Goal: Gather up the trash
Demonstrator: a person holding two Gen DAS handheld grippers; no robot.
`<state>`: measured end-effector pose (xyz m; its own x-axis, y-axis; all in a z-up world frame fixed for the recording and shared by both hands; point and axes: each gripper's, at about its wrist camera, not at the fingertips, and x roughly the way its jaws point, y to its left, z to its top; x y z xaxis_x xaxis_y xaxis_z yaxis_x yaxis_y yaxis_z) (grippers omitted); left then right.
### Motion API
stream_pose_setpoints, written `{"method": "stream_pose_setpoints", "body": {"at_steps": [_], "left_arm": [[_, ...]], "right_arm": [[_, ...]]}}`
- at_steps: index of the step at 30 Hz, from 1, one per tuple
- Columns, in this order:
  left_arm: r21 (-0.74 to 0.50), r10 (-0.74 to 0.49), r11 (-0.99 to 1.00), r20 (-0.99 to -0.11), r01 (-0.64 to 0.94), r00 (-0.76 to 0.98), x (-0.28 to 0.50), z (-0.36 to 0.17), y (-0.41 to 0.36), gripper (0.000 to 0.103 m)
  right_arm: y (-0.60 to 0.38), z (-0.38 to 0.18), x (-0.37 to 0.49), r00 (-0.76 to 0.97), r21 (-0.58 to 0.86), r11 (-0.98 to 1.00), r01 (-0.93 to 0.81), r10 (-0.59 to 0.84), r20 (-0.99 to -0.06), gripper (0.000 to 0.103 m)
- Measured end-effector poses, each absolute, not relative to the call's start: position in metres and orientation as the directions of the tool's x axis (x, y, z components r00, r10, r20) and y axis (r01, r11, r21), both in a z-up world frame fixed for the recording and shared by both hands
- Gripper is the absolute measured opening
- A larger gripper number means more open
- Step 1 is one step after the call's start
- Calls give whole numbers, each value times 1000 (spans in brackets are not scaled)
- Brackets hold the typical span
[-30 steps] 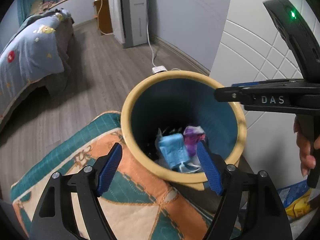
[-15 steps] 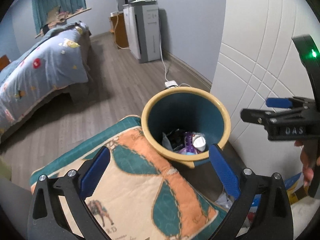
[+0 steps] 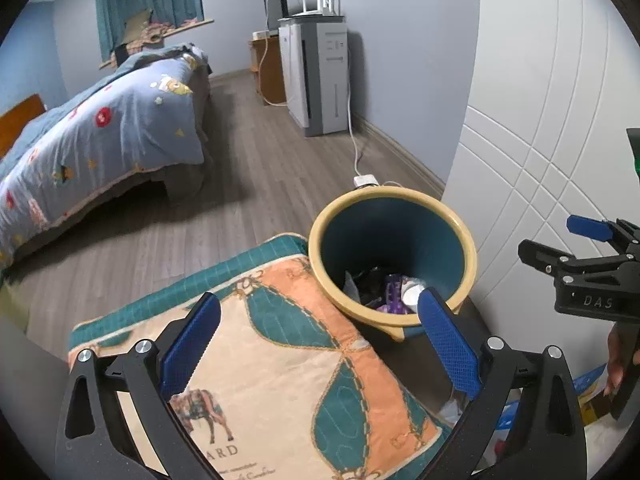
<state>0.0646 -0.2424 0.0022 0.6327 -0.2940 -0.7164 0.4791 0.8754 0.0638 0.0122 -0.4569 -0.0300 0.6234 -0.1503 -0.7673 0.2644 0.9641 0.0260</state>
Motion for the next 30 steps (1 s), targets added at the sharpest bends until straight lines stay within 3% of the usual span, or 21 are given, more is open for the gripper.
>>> {"method": "stream_pose_setpoints", "body": {"at_steps": [10, 30], "left_arm": [[21, -352, 857, -705, 514, 616, 61, 9, -241, 98], [46, -340, 857, -699, 514, 629, 56, 13, -237, 98]], "right_arm": [[-457, -32, 11, 625, 10, 961, 278, -173, -761, 97], [-454, -33, 13, 609, -6, 958, 286, -187, -771, 97]]}}
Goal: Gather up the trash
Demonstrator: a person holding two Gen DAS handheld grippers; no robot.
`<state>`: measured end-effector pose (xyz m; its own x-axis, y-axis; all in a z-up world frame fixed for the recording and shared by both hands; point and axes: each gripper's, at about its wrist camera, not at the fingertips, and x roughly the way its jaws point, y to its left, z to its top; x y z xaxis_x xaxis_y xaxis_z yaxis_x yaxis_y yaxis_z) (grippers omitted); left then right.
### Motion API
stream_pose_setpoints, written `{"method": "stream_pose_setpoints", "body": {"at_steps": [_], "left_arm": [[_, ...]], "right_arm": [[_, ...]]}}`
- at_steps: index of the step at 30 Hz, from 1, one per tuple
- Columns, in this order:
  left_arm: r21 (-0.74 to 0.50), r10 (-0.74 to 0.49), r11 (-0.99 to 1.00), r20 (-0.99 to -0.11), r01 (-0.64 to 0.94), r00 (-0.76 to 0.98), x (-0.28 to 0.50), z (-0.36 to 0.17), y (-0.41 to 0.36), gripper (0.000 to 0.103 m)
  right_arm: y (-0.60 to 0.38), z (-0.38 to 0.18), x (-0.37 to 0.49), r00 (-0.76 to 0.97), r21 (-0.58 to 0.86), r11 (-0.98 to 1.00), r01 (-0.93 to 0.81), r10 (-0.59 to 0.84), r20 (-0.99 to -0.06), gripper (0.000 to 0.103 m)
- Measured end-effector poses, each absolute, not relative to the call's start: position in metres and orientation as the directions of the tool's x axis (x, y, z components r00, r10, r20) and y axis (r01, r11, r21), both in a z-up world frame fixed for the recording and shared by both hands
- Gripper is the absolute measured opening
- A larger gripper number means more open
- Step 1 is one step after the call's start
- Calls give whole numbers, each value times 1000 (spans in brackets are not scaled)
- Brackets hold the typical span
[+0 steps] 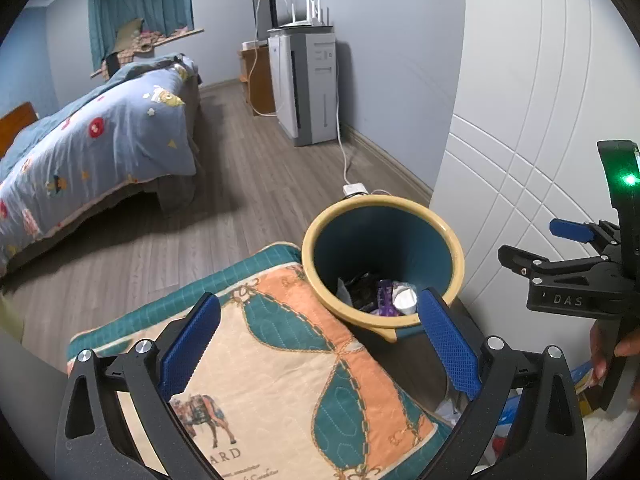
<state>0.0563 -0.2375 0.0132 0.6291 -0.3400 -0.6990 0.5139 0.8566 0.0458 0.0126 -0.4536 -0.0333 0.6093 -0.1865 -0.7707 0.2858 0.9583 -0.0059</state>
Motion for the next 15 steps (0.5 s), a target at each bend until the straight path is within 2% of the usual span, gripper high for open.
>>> {"method": "stream_pose_setpoints", "body": {"at_steps": [15], "left_arm": [[45, -339, 857, -701, 514, 627, 56, 13, -237, 98]], "right_arm": [[-454, -33, 11, 605, -23, 959, 283, -197, -771, 97]]}}
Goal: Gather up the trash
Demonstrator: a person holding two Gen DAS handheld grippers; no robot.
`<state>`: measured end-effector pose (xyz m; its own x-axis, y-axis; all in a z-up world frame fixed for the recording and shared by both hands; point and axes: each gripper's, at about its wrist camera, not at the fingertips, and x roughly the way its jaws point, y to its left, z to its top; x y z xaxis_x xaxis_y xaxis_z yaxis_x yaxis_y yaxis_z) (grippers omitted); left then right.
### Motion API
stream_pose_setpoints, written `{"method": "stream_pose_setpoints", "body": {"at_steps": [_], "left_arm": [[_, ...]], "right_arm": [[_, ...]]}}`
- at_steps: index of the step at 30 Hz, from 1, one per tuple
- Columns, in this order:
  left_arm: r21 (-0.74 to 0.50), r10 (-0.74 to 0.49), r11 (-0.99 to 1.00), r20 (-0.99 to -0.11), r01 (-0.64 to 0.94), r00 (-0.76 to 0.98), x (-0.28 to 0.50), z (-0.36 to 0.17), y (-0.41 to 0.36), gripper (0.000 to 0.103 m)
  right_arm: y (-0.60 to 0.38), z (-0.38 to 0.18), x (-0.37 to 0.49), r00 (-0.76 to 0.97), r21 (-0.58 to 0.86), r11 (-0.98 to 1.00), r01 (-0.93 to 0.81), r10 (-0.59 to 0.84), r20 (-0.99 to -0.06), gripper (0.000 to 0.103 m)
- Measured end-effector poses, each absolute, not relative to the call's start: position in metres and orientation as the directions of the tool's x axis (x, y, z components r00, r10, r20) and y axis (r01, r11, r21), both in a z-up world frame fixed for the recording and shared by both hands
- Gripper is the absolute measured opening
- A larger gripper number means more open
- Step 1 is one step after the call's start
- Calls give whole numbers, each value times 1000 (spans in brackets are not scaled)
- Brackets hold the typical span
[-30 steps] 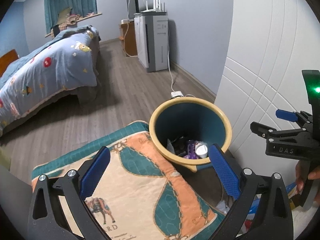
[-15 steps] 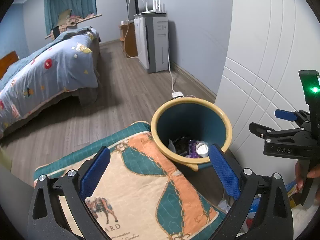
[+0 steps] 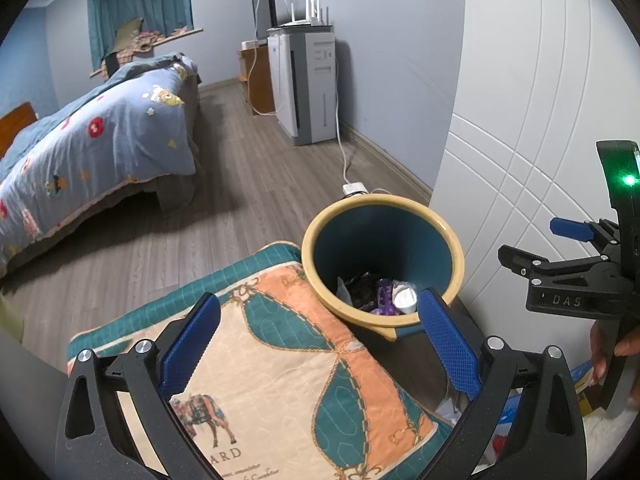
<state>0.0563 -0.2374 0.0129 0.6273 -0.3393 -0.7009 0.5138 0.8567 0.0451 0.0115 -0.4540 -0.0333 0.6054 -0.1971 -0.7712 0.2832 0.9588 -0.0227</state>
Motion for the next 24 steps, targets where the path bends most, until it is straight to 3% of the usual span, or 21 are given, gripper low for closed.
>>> {"method": "stream_pose_setpoints", "body": {"at_steps": [24], "left_arm": [[38, -343, 858, -701, 513, 626, 55, 12, -234, 98]], "right_arm": [[-453, -34, 13, 595, -40, 961, 274, -202, -778, 97]]}}
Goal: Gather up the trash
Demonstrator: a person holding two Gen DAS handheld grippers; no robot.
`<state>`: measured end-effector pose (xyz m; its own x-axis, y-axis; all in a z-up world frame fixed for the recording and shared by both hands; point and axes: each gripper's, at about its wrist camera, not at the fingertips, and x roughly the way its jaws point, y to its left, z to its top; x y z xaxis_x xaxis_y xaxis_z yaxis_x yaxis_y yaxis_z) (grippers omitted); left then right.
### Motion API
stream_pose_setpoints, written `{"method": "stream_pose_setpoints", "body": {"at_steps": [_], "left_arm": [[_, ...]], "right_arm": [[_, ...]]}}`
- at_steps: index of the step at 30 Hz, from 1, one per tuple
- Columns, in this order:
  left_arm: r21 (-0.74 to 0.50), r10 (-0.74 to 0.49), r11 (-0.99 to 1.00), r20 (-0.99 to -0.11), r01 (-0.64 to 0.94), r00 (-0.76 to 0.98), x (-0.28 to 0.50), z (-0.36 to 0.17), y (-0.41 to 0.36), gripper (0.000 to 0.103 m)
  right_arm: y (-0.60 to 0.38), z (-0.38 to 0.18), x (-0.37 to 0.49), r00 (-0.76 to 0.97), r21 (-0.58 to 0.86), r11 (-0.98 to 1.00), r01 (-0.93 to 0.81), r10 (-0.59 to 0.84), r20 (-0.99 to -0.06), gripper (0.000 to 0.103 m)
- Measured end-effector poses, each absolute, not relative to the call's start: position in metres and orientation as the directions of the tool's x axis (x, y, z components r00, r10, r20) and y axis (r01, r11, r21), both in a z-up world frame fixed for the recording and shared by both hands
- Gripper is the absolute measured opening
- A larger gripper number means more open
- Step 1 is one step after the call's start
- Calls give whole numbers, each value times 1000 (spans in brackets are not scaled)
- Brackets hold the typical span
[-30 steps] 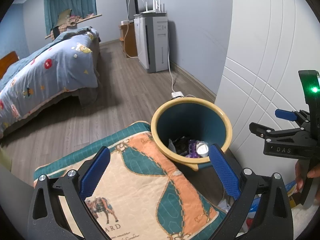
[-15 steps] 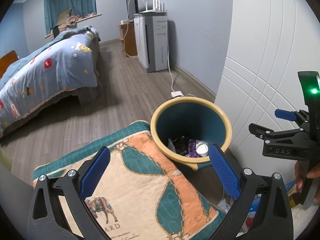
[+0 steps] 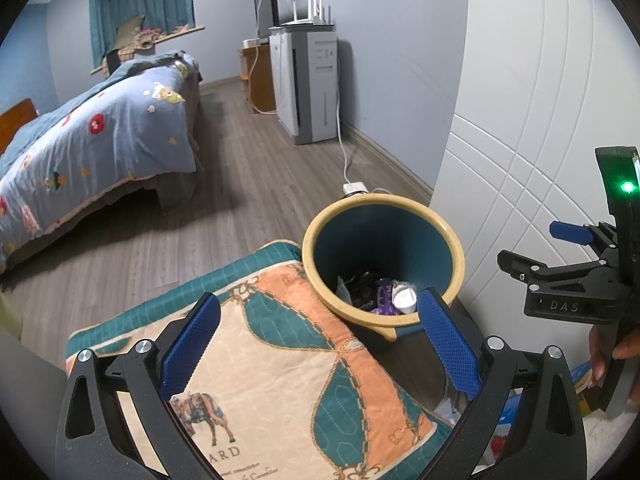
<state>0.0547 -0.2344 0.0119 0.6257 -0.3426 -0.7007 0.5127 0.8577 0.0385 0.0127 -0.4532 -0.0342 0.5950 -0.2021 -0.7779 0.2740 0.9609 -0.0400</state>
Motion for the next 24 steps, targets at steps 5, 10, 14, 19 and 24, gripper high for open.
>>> {"method": "stream_pose_setpoints", "body": {"at_steps": [5, 10, 14, 19, 24], "left_arm": [[36, -344, 858, -701, 513, 625, 54, 12, -234, 98], [29, -353, 855, -698, 518, 622, 55, 13, -234, 98], [22, -372, 845, -693, 534, 618, 53, 15, -235, 98], [55, -350, 848, -688, 527, 636, 51, 17, -239, 98], [48, -349, 854, -687, 519, 638, 52, 19, -238, 98]], "right_arm": [[-452, -34, 12, 594, -40, 961, 273, -201, -779, 97], [-452, -34, 13, 592, -42, 961, 272, -202, -780, 97], [-452, -34, 13, 591, -45, 961, 273, -204, -781, 97], [-453, -35, 14, 589, -45, 961, 272, -203, -782, 97], [-454, -36, 14, 583, -42, 960, 277, -202, -787, 97]]}}
